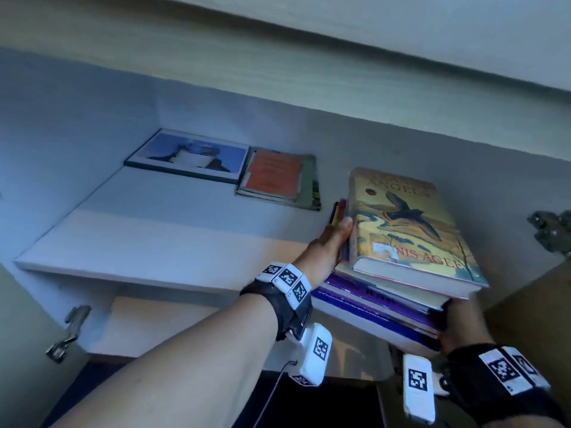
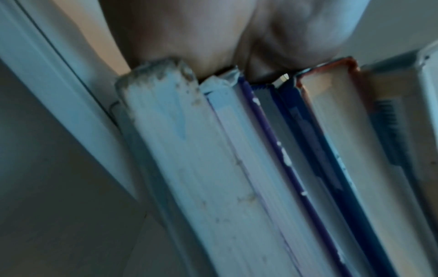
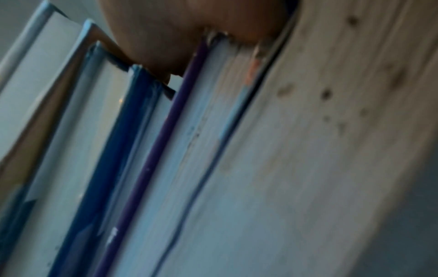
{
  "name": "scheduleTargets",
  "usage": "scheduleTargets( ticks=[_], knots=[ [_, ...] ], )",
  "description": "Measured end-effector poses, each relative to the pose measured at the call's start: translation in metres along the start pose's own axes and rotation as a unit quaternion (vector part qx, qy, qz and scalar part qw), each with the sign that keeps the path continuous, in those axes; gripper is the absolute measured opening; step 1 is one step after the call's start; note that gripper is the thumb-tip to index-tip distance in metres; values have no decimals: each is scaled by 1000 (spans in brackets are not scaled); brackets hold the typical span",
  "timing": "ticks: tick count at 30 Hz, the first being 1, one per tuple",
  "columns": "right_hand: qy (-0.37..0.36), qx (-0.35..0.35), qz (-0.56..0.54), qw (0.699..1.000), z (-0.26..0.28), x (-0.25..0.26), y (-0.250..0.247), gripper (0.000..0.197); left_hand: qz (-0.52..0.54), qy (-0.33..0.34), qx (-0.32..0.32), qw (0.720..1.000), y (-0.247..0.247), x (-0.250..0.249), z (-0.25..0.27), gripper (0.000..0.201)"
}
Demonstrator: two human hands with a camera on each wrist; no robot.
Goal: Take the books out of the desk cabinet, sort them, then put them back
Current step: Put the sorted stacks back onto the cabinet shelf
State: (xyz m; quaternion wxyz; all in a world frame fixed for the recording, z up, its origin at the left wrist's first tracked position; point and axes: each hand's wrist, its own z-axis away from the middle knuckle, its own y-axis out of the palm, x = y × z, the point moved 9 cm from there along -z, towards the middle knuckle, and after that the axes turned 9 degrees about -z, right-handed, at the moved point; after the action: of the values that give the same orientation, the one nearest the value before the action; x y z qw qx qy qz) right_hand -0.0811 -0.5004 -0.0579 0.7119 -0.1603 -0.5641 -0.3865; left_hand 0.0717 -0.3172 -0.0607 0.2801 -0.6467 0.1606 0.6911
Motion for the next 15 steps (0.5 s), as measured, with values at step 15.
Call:
scheduleTargets(
  ticks=[15],
  knots=[
    [-123, 55, 82, 988, -15, 28, -9, 24, -120, -32, -22, 992, -15, -3, 20, 83]
  ],
)
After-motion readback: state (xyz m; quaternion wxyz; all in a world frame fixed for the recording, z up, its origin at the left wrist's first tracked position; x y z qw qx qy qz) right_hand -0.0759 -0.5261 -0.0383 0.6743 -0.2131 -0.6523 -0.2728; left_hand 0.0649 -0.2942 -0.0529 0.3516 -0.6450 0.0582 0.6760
